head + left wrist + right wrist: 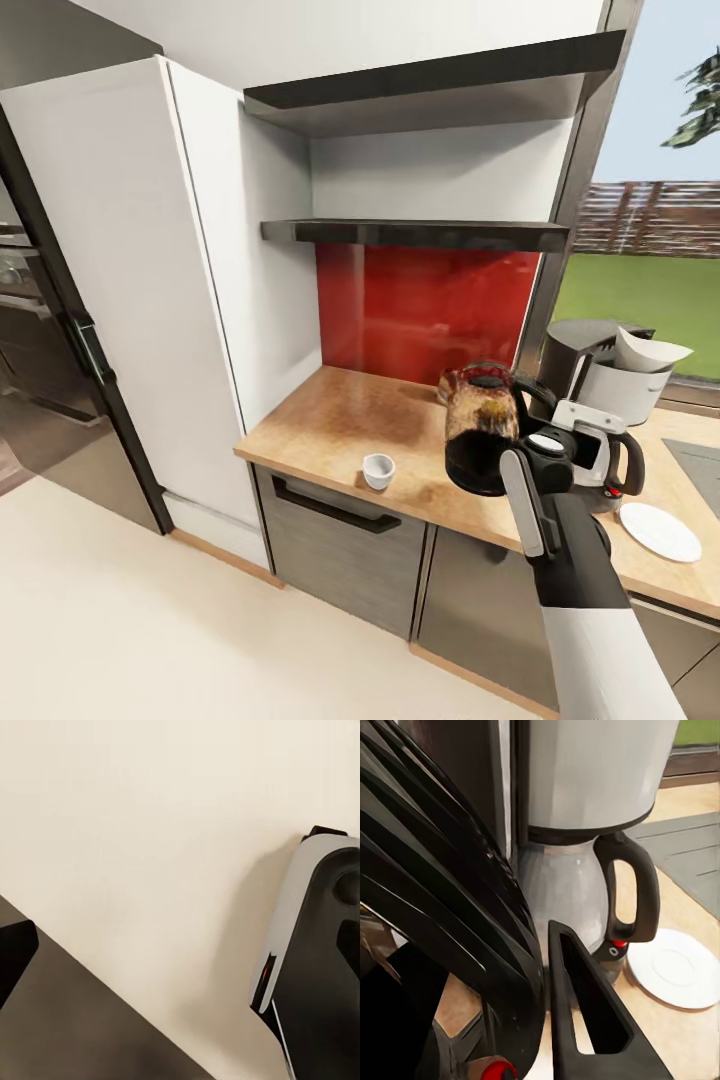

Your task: Set up a coffee station on the kitchen countertop: keep the coffee maker on the countertop, move the bottle of coffee from the kitchen shelf to the counter next to the coffee maker, place a paper coffee filter on top of the coffee maker, put the saucer next to the coffee maker with the coffee cup on the saucer, and place the electric kettle next to the coffee maker.

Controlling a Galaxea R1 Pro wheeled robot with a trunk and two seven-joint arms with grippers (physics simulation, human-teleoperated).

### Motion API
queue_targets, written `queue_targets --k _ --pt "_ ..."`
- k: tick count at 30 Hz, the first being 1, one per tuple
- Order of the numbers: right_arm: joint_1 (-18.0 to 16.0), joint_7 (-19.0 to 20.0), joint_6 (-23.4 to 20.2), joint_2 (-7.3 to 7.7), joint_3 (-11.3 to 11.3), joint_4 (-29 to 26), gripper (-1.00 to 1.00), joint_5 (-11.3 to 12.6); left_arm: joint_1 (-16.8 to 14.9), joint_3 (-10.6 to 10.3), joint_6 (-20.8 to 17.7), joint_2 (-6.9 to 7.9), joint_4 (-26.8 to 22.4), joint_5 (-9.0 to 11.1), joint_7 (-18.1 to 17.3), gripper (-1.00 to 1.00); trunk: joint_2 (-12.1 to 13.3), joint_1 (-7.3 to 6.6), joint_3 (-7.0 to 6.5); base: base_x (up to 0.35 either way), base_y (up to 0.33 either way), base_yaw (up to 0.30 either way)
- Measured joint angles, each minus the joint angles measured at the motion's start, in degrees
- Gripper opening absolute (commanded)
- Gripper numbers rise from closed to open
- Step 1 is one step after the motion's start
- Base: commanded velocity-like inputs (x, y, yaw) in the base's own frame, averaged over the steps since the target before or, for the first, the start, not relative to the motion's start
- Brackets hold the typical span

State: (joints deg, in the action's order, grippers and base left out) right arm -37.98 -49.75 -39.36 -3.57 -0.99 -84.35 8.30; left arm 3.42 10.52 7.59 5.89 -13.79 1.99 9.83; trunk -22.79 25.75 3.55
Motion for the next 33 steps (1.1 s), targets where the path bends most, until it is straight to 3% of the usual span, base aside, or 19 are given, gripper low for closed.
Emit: queue_targets --k 12,23,28,33 --pt "0.0 0.0 3.8 0.08 -0.1 4.6 -1.0 0.1 0.0 0.0 0.0 0.06 0.0 0.0 0.0 1.0 0.0 0.0 0.0 0.02 0.0 0.0" --pt "0.0 0.0 12.4 0.17 -0.3 11.0 -1.0 0.0 0.0 0.0 0.1 0.08 0.0 0.1 0.0 1.0 0.0 0.0 0.0 0.0 0.0 0.0" --pt "0.0 0.0 20.4 0.25 -0.3 16.0 -1.0 0.4 0.0 0.0 0.1 0.09 0.0 0.1 0.0 1.0 0.0 0.0 0.0 0.0 0.0 0.0" --pt "0.0 -0.1 24.7 0.26 -0.3 19.6 -1.0 0.4 0.0 0.0 0.1 0.03 0.0 0.0 0.0 1.0 0.0 0.0 0.0 0.0 0.0 0.0"
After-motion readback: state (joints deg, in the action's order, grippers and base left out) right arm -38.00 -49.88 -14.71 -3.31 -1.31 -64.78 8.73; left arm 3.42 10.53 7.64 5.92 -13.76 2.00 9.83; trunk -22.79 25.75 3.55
